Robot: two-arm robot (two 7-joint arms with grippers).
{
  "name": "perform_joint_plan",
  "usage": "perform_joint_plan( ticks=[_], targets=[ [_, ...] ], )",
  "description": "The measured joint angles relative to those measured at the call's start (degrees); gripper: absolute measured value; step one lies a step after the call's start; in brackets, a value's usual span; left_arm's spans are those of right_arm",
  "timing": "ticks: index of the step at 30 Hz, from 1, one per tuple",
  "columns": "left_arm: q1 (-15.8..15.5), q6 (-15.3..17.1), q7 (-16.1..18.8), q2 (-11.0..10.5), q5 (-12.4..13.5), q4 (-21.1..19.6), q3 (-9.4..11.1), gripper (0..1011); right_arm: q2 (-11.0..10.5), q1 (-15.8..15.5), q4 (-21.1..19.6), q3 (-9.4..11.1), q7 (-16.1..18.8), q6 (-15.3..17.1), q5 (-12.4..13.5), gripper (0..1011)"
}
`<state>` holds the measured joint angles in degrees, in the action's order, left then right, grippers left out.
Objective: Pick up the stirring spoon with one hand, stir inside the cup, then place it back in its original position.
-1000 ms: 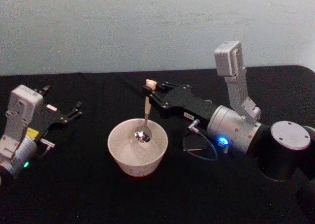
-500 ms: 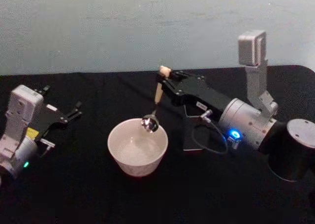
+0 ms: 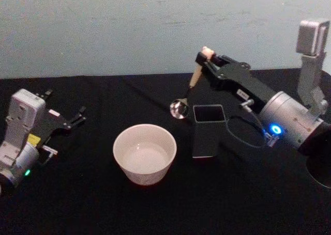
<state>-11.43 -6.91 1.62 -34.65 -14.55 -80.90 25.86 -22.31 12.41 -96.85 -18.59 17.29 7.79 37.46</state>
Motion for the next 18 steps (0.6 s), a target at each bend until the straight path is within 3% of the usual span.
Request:
perform_joint_plan(
  ticks=[11, 18],
  targets=[
    [0.0, 0.0, 0.0, 0.0, 0.0, 0.0, 0.0, 1001, -2.72, -3.34, -3.29, 3.2, -1.58, -1.49, 1.15, 214],
    [0.0, 0.0, 0.0, 0.0, 0.0, 0.0, 0.0, 1001, -3.57, -4.51, -4.09, 3.92, -2.15, -1.87, 1.03, 214]
  ],
)
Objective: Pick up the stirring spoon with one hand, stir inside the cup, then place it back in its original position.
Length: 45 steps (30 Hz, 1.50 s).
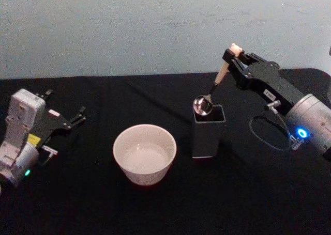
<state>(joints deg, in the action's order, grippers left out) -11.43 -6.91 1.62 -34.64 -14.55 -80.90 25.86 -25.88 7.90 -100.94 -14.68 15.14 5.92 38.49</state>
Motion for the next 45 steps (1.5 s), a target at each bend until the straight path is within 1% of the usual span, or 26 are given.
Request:
perform_joint_plan(
  ticks=[8, 27, 36, 45],
  targets=[
    [0.0, 0.0, 0.0, 0.0, 0.0, 0.0, 0.0, 1001, -0.34, -0.54, 0.31, 0.01, -0.27, 0.01, -1.1, 214],
    [0.0, 0.0, 0.0, 0.0, 0.0, 0.0, 0.0, 1001, 0.26, -0.17, 4.79, -2.08, 0.42, 1.78, -4.12, 214],
    [0.0, 0.0, 0.0, 0.0, 0.0, 0.0, 0.0, 1001, 0.81, 0.53, 7.57, -3.1, 0.88, 2.72, -5.72, 214],
    [0.0, 0.0, 0.0, 0.0, 0.0, 0.0, 0.0, 1002, 1.34, 1.07, 9.43, -3.5, 1.3, 3.4, -6.61, 214]
  ],
)
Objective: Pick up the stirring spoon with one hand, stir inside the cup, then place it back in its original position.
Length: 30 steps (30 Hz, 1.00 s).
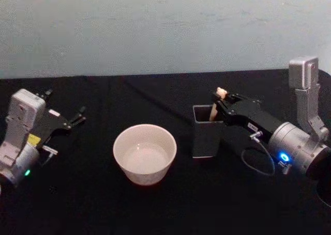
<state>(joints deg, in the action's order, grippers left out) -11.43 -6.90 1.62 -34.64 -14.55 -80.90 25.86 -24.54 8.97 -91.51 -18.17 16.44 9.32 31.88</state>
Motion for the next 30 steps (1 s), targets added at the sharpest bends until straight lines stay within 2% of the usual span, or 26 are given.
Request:
perform_joint_plan(
  ticks=[30],
  targets=[
    [0.0, 0.0, 0.0, 0.0, 0.0, 0.01, 0.0, 1001, 0.38, 0.24, 1.03, -0.05, 0.58, 0.59, -0.63, 214]
  ],
)
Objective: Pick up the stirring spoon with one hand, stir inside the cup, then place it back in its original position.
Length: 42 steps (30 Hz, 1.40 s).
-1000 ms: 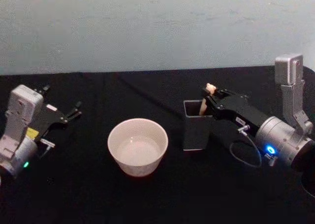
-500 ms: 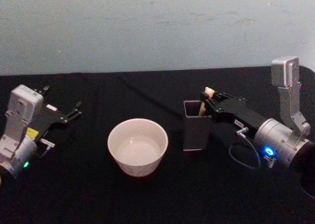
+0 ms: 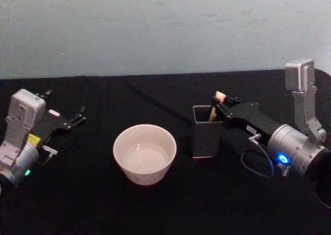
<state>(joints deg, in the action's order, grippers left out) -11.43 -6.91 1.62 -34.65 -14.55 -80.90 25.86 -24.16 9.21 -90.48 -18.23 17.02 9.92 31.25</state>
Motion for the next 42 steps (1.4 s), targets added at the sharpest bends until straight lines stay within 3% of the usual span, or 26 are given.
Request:
perform_joint_plan(
  ticks=[10, 25, 35, 42],
  targets=[
    [0.0, 0.0, 0.0, 0.0, 0.0, 0.0, 0.0, 1001, -0.04, 0.0, 0.0, 0.0, 0.0, -0.04, 0.02, 227],
    [0.0, 0.0, 0.0, 0.0, 0.0, 0.0, 0.0, 1001, -0.04, 0.0, 0.0, 0.0, 0.0, -0.05, 0.04, 720],
    [0.0, 0.0, 0.0, 0.0, 0.0, -0.01, 0.0, 1001, -0.04, 0.0, 0.0, 0.0, 0.0, -0.05, 0.07, 995],
    [0.0, 0.0, 0.0, 0.0, 0.0, 0.0, 0.0, 1001, -0.04, -0.01, 0.0, -0.02, -0.02, -0.14, 0.05, 1004]
  ],
)
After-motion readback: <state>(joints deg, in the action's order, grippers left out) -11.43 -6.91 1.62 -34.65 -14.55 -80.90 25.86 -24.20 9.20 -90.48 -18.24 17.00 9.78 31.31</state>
